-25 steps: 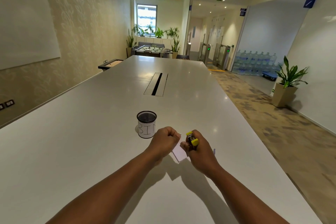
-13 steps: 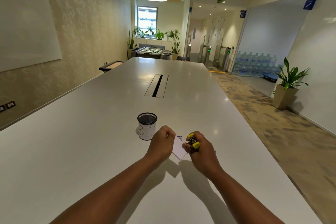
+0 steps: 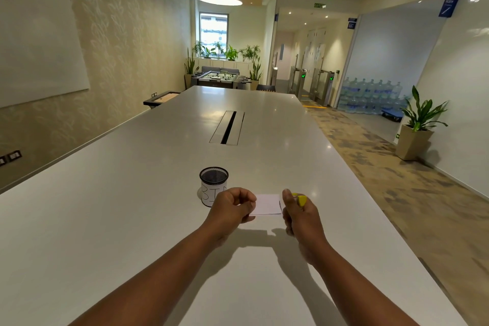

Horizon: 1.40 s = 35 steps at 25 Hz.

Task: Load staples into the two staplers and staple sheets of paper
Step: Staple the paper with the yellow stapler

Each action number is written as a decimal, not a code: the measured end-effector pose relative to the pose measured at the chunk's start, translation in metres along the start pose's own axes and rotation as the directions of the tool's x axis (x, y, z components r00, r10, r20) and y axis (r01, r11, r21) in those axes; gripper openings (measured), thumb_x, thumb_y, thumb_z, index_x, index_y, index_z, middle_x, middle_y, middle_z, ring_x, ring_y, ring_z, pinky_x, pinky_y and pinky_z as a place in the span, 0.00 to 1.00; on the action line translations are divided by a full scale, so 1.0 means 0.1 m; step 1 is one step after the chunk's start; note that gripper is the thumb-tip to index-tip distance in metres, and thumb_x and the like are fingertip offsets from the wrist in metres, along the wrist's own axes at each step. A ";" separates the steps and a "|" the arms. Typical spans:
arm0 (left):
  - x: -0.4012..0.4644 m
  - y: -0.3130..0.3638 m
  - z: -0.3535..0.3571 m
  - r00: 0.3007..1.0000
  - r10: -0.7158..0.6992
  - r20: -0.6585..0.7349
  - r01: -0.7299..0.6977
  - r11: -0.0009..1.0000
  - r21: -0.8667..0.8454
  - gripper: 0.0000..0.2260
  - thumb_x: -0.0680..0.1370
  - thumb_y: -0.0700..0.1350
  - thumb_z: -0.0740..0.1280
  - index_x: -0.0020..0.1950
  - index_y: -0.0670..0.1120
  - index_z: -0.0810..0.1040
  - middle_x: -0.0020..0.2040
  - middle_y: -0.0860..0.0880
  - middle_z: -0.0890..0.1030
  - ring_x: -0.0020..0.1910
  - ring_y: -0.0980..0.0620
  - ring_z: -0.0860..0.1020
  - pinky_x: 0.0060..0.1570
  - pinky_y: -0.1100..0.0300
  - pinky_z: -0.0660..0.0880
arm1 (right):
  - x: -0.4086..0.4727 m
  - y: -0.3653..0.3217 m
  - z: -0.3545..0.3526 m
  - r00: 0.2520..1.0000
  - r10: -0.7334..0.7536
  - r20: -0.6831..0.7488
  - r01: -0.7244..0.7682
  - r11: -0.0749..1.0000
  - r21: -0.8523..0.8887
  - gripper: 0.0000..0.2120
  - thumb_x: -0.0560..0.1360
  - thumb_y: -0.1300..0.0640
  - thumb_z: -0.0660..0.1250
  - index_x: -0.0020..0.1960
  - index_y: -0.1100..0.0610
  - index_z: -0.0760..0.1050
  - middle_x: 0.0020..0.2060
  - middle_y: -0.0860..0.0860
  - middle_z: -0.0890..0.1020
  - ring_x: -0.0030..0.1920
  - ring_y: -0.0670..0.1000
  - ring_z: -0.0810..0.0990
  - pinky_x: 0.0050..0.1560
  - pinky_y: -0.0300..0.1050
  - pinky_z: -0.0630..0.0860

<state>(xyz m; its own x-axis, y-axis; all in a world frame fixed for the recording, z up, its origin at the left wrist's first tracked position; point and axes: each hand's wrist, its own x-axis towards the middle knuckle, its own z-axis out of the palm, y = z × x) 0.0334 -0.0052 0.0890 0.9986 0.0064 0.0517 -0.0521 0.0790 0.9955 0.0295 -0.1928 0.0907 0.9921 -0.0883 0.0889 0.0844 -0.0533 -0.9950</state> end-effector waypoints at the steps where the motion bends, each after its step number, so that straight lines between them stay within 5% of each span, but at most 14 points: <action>1: 0.00 0.00 0.01 1.000 -0.004 -0.013 0.004 1.000 -0.025 0.05 0.77 0.34 0.72 0.46 0.44 0.83 0.42 0.46 0.80 0.42 0.53 0.81 0.44 0.60 0.81 | -0.01 0.00 0.00 0.995 0.090 0.037 -0.092 0.995 0.050 0.22 0.78 0.36 0.64 0.46 0.56 0.74 0.30 0.50 0.73 0.29 0.49 0.67 0.30 0.44 0.66; 5: 0.00 0.01 0.05 0.998 0.022 -0.066 -0.026 0.997 -0.068 0.06 0.75 0.34 0.75 0.44 0.44 0.82 0.43 0.45 0.77 0.41 0.51 0.80 0.43 0.60 0.80 | -0.07 0.06 0.04 0.957 0.231 0.177 -0.260 0.952 0.162 0.17 0.82 0.42 0.58 0.50 0.56 0.72 0.33 0.52 0.73 0.29 0.48 0.67 0.30 0.44 0.63; 12: 0.03 -0.01 0.08 0.967 0.110 -0.232 -0.107 0.994 0.024 0.08 0.75 0.34 0.73 0.46 0.47 0.82 0.48 0.48 0.82 0.48 0.46 0.84 0.48 0.52 0.84 | -0.14 0.07 0.11 0.961 0.085 0.261 -0.130 0.978 0.161 0.10 0.82 0.49 0.64 0.57 0.55 0.77 0.46 0.49 0.82 0.43 0.48 0.79 0.40 0.45 0.77; 17: 0.02 -0.01 0.11 0.936 0.207 -0.285 -0.201 0.978 0.052 0.10 0.75 0.33 0.73 0.49 0.46 0.80 0.48 0.51 0.82 0.40 0.61 0.84 0.50 0.45 0.83 | -0.15 0.05 0.14 0.960 0.032 0.280 -0.082 0.982 0.170 0.13 0.80 0.53 0.68 0.62 0.54 0.79 0.50 0.49 0.83 0.46 0.47 0.79 0.43 0.44 0.78; 22: 0.00 0.00 0.12 0.951 0.213 -0.223 -0.214 0.977 0.019 0.16 0.74 0.33 0.74 0.55 0.50 0.78 0.52 0.45 0.82 0.47 0.53 0.85 0.49 0.46 0.84 | -0.15 0.07 0.17 0.962 0.025 0.272 -0.099 0.960 0.261 0.12 0.78 0.60 0.70 0.61 0.58 0.77 0.48 0.55 0.81 0.44 0.49 0.78 0.40 0.44 0.77; 25: -0.03 -0.03 0.12 0.976 0.174 -0.133 -0.180 0.983 -0.034 0.19 0.75 0.33 0.73 0.59 0.53 0.77 0.48 0.47 0.86 0.46 0.48 0.86 0.47 0.51 0.84 | -0.15 0.07 0.19 0.955 0.007 0.296 -0.097 0.953 0.289 0.18 0.74 0.54 0.73 0.61 0.57 0.78 0.46 0.50 0.84 0.41 0.45 0.81 0.40 0.45 0.77; 29: -0.04 -0.06 0.13 0.983 0.152 -0.099 -0.157 0.987 -0.045 0.10 0.79 0.36 0.70 0.56 0.49 0.82 0.40 0.50 0.86 0.45 0.52 0.86 0.44 0.57 0.83 | -0.12 0.05 0.19 0.956 0.027 0.293 -0.114 0.952 0.284 0.20 0.70 0.50 0.74 0.60 0.56 0.80 0.44 0.49 0.85 0.40 0.45 0.82 0.41 0.43 0.79; 35: -0.06 -0.03 0.12 0.986 0.125 -0.109 -0.132 0.990 -0.055 0.07 0.81 0.37 0.68 0.54 0.47 0.83 0.45 0.49 0.88 0.45 0.53 0.86 0.44 0.60 0.82 | -0.05 0.04 0.19 0.959 0.038 0.280 -0.128 0.941 0.313 0.16 0.73 0.53 0.73 0.58 0.57 0.81 0.45 0.51 0.85 0.43 0.47 0.83 0.44 0.43 0.81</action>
<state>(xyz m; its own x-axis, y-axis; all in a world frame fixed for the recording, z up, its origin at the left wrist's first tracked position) 0.0274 -0.0175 0.0865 0.9780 0.1250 0.1670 -0.1833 0.1326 0.9741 0.0264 -0.1734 0.0849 0.9808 0.1918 0.0351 -0.0189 0.2725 -0.9620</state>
